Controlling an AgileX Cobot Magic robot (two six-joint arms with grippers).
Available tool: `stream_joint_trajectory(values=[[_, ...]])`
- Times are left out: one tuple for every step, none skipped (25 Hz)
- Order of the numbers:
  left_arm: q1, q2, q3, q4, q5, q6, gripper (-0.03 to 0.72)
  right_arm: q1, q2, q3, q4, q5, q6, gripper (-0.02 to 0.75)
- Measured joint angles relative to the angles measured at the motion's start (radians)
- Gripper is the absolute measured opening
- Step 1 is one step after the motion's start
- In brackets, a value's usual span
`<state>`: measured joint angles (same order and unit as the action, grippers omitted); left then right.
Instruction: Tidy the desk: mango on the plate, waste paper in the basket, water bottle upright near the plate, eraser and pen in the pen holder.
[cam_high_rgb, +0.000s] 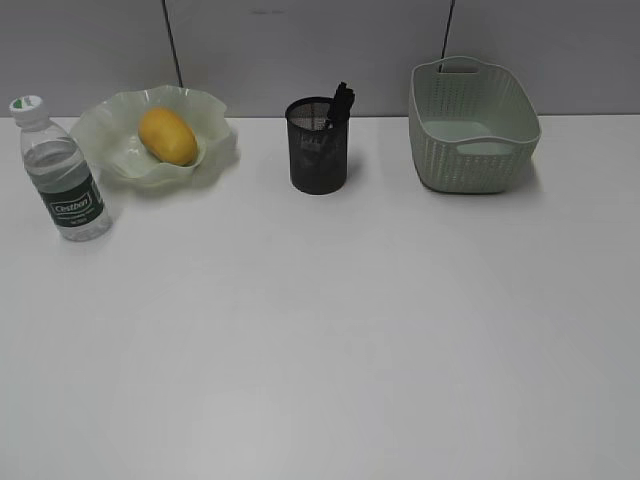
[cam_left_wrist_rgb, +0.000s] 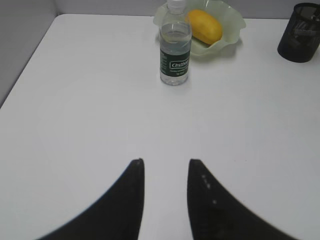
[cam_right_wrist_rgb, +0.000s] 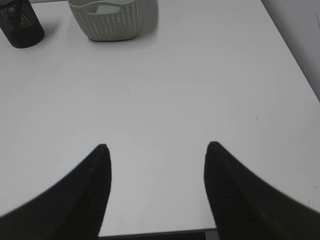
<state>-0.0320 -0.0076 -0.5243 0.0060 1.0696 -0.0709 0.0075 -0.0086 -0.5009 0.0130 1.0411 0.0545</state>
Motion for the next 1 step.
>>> stream_joint_trajectory(values=[[0.0,0.0,0.0,0.0,0.0,0.0,0.23,0.0,0.0,0.0,0.0,0.0,0.0,0.471]])
